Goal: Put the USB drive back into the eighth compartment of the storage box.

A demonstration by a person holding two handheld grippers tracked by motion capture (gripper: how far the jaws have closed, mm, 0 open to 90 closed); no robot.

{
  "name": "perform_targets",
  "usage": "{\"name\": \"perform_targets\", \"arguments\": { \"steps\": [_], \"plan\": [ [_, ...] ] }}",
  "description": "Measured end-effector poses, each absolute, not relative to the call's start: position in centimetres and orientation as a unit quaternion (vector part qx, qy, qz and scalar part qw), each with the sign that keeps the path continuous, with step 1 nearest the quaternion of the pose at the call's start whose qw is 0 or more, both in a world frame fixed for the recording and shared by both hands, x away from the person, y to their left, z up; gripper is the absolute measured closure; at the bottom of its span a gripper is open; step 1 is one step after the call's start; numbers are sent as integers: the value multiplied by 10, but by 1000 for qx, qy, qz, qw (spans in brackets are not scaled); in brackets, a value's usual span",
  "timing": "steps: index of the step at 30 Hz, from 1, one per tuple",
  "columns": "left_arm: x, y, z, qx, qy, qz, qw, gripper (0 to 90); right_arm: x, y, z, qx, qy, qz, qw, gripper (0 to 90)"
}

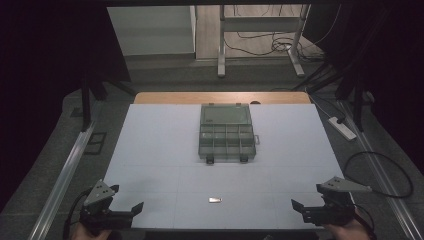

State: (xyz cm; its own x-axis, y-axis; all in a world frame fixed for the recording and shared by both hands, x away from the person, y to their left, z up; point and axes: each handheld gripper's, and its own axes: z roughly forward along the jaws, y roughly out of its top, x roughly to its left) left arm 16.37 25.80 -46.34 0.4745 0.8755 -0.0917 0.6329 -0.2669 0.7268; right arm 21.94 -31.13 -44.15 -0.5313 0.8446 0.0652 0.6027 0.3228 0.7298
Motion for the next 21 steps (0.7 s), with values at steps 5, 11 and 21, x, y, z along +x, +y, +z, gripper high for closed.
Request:
{"name": "perform_targets", "arguments": {
  "steps": [5, 11, 21],
  "plan": [
    [164, 258, -463, 778, 485, 167, 362, 20, 221, -309, -443, 446, 800, 367, 160, 0],
    [164, 258, -463, 778, 487, 166, 361, 20, 224, -307, -443, 442, 804, 371, 146, 0],
    [164, 258, -464, 778, 488, 166, 359, 20, 231, -296, -439, 417, 810, 390, 134, 0]
  ]
}}
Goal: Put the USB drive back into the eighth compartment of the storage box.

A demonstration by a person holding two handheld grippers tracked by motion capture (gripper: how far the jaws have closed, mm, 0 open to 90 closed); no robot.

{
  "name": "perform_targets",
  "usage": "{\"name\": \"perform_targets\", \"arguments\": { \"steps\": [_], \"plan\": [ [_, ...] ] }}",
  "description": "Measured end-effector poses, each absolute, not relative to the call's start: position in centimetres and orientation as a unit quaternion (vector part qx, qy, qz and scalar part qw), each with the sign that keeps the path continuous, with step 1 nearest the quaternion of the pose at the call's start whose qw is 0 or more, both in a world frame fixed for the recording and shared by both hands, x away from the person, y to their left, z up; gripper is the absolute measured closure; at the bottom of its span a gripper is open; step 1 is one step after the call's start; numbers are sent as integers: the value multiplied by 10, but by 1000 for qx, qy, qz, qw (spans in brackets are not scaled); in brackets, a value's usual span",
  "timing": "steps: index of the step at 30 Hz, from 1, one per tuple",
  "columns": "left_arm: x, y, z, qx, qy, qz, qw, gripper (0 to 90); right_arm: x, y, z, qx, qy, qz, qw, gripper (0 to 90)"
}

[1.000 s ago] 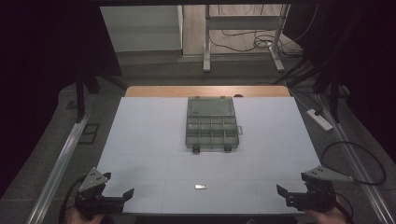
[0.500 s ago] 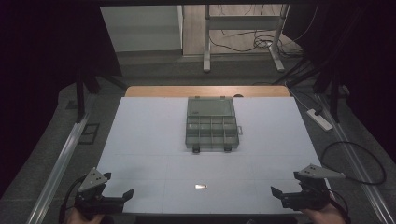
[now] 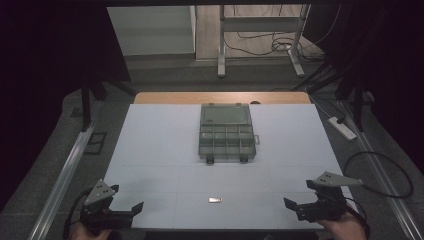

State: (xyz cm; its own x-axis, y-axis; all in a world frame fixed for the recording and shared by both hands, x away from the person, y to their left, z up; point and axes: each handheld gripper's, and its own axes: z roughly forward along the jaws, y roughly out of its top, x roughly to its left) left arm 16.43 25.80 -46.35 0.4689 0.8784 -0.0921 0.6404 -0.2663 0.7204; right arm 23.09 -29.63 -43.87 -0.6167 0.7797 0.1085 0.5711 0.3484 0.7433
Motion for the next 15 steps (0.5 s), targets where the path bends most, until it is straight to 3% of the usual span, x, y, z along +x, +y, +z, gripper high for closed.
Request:
{"name": "perform_targets", "arguments": {
  "steps": [15],
  "plan": [
    [164, 257, -464, 779, 488, 167, 356, 21, 239, -280, -441, 400, 826, 387, 94, 0]
  ]
}}
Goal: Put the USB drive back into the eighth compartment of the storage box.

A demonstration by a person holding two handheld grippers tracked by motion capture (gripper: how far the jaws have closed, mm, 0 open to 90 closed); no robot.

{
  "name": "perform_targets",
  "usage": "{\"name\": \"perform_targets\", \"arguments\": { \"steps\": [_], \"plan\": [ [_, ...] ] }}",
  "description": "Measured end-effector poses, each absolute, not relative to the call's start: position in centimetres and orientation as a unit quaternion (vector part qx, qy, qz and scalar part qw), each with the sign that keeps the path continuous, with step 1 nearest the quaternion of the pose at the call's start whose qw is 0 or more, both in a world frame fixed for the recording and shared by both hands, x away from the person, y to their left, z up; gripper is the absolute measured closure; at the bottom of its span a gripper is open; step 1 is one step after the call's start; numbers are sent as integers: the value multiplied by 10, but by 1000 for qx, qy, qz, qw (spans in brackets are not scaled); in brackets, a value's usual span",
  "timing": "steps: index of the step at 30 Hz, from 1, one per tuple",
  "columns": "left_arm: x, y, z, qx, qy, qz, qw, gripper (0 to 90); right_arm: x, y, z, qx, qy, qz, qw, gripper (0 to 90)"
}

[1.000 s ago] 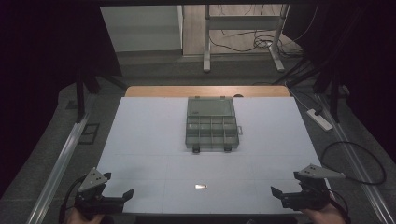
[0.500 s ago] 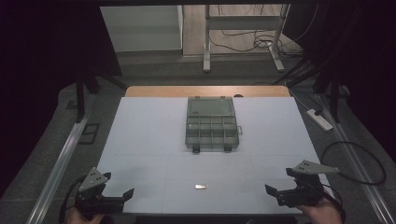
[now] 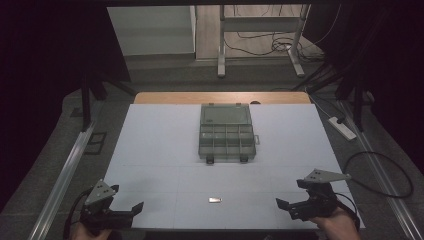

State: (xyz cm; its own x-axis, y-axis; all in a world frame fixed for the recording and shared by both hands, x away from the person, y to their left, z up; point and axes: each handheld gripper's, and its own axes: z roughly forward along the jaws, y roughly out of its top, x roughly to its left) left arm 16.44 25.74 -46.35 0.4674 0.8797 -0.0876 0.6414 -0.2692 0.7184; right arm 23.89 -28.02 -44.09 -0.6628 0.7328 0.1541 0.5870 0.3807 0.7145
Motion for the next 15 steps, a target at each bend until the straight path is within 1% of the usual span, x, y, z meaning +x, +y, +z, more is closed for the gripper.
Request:
{"name": "perform_targets", "arguments": {
  "steps": [6, 15],
  "plan": [
    [164, 257, -463, 780, 486, 168, 357, 21, 243, -268, -442, 393, 826, 396, 75, 0],
    [164, 257, -464, 781, 485, 167, 356, 20, 253, -254, -443, 373, 840, 386, 75, 0]
  ]
}}
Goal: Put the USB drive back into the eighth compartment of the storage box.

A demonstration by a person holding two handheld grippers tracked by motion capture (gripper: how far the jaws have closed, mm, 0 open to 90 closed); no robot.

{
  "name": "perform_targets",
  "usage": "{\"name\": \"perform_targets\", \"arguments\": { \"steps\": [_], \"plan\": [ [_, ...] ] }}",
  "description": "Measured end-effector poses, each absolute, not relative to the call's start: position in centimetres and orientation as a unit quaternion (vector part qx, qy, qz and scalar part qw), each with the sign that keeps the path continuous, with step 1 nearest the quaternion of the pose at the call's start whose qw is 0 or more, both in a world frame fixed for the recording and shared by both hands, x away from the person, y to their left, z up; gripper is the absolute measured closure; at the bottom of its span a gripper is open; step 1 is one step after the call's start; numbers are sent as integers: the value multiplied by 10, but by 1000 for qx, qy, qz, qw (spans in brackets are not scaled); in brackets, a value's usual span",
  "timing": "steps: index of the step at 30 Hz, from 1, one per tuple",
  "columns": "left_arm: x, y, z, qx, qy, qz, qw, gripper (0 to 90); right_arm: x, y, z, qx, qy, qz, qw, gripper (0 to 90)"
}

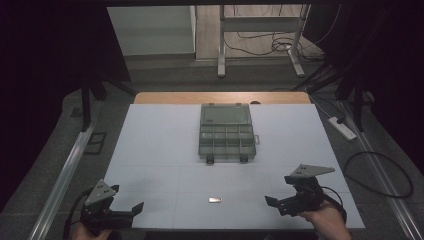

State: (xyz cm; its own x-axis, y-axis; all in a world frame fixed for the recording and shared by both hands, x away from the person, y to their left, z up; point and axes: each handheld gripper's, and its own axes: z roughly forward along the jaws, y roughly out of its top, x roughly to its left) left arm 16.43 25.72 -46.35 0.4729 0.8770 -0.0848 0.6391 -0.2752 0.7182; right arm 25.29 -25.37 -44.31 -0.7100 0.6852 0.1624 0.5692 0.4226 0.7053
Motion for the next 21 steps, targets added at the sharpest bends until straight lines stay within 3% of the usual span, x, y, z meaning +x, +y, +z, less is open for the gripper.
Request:
{"name": "perform_targets", "arguments": {
  "steps": [21],
  "plan": [
    [164, 257, -464, 780, 486, 167, 356, 20, 267, -225, -446, 339, 866, 361, 73, 0]
  ]
}}
